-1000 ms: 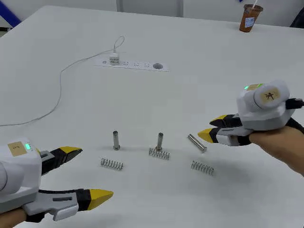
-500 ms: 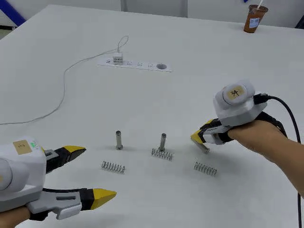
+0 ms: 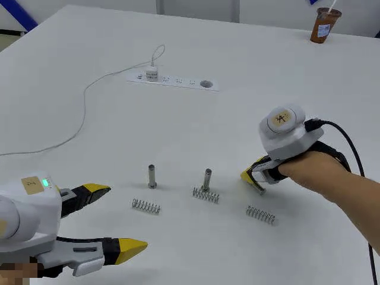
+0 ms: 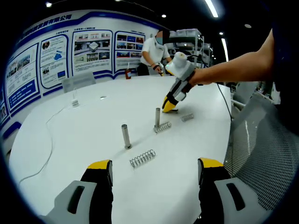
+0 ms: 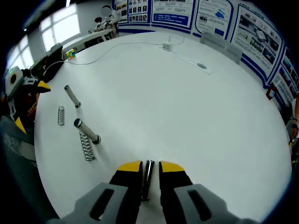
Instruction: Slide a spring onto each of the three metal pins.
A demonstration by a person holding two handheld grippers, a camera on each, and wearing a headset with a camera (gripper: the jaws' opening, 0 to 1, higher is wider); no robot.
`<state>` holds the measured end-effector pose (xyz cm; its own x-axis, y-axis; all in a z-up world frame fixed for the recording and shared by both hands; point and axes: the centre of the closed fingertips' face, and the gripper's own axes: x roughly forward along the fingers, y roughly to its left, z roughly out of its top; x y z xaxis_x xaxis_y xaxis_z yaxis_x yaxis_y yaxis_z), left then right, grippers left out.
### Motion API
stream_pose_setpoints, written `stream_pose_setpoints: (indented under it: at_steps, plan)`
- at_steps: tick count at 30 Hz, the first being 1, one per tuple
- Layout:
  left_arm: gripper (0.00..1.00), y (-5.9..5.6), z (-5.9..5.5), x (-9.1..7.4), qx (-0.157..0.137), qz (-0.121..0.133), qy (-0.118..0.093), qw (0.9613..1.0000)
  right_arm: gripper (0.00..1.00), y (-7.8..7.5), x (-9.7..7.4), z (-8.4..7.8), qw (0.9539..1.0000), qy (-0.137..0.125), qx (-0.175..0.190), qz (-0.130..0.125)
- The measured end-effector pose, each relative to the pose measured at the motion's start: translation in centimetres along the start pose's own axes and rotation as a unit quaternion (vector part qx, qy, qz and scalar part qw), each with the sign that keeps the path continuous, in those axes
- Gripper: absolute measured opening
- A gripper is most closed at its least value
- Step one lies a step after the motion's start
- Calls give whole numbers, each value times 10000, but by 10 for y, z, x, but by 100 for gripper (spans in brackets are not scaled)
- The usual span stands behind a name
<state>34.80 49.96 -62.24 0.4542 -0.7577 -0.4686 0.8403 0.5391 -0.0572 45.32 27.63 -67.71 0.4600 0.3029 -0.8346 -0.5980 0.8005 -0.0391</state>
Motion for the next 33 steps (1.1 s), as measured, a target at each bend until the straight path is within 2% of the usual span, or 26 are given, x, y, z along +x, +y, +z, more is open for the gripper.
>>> stream_pose_setpoints:
  at_steps: [6, 12, 21, 26, 33]
  plan:
    - [76, 1, -1, 0, -18, 2, -3, 10000, 12, -1, 4, -6, 9999, 121, 110, 22]
    - [76, 2, -1, 0, -32, 5, -5, 10000, 10, 1, 3, -5, 9999, 103, 74, 58]
    - [76, 0, 0, 2, -29, -8, -19, 10000, 9, 5, 0, -6, 9994, 125, 311, 50]
    - [76, 0, 1, 1, -13, 1, -22, 10000, 9, 4, -4, -6, 9991, 50, 411, -64]
    - [75, 3, 2, 0, 12, 12, -9, 10000, 9, 4, -19, -1, 9987, -171, 482, -70]
